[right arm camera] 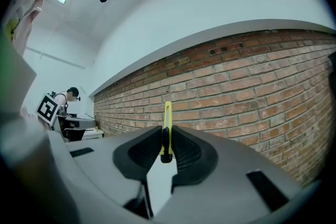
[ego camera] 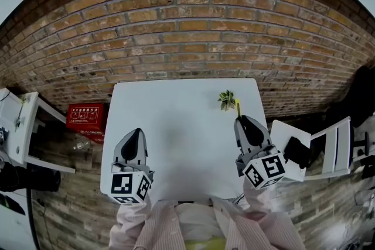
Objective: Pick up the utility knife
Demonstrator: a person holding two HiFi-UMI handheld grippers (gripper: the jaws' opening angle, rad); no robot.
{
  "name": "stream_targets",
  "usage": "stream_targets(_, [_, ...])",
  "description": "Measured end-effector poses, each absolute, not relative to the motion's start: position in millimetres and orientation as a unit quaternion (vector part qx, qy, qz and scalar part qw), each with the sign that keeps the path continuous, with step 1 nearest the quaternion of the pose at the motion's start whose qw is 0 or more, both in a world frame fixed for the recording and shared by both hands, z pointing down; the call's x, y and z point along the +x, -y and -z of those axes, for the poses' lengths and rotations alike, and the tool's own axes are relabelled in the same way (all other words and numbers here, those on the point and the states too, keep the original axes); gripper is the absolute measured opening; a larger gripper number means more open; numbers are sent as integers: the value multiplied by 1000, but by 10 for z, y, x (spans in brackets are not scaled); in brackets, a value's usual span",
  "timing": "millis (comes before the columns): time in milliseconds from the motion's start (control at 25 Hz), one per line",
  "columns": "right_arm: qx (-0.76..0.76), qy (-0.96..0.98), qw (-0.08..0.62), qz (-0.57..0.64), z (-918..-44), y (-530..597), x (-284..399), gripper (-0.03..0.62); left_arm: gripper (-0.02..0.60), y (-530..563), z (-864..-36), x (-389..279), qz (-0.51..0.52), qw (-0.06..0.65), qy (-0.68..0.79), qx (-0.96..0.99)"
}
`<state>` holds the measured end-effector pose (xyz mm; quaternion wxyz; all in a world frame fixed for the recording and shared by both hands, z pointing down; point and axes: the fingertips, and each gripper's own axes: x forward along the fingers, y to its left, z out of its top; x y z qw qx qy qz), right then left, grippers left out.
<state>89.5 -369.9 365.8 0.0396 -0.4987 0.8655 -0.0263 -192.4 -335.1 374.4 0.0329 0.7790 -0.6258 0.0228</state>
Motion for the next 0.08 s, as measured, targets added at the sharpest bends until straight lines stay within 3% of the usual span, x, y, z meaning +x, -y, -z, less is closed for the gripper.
stream_targets(80, [-499, -866, 39, 26, -3655, 3707, 894, 60, -8, 3359, -3747, -1925, -23, 33, 626, 779])
